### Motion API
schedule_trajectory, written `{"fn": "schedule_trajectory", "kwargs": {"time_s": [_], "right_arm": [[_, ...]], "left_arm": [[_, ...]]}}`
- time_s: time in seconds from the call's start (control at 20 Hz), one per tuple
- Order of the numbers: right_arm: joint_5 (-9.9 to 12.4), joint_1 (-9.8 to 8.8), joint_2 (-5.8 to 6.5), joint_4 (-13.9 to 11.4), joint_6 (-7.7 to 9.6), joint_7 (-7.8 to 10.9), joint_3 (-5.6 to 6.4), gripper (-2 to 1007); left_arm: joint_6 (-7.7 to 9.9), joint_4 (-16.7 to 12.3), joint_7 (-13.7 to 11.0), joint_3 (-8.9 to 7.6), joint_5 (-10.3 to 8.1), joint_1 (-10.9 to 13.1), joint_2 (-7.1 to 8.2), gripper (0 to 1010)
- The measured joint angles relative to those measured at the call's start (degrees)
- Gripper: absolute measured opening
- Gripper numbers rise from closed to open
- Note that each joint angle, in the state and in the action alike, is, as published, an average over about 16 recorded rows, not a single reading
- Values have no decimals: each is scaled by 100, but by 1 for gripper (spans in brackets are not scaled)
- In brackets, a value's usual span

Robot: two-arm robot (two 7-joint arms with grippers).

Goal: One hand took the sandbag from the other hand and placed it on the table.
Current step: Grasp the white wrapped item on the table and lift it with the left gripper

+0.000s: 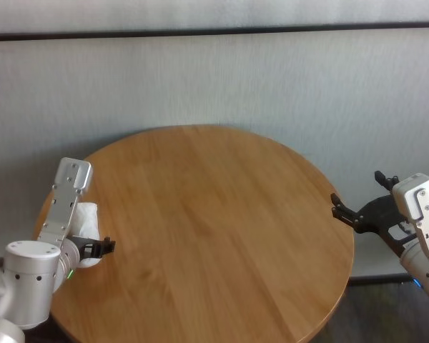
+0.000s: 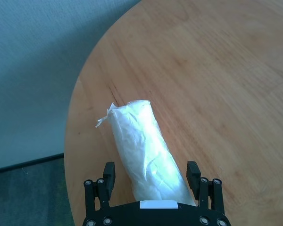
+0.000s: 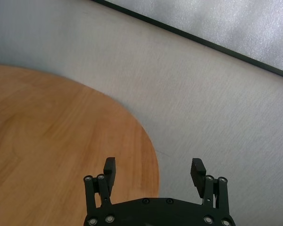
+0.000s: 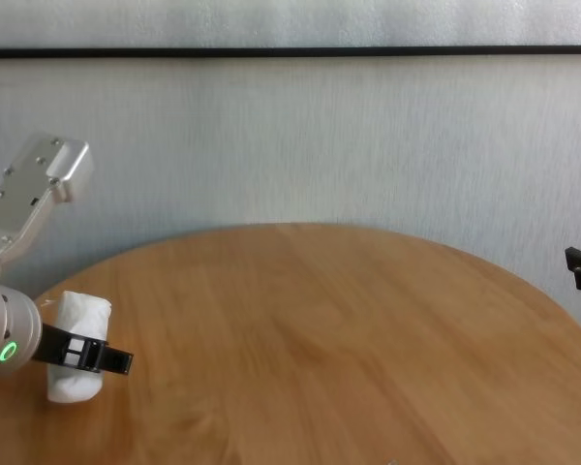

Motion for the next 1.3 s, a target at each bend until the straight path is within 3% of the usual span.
{"fn": "schedule_trajectory", "kwargs": {"time_s": [0.25,0.9,1.3], "right_arm": [[0,0,0,0,0,0,0,1005],[0,0,0,0,0,0,0,1005],[0,0,0,0,0,0,0,1005]], "left_arm": [[4,-9,6,-13,-22,3,-5,905],[16,-27,14,-37,-60,10,-15,596],[20,-31,14,-42,-68,13,-18,518]]}}
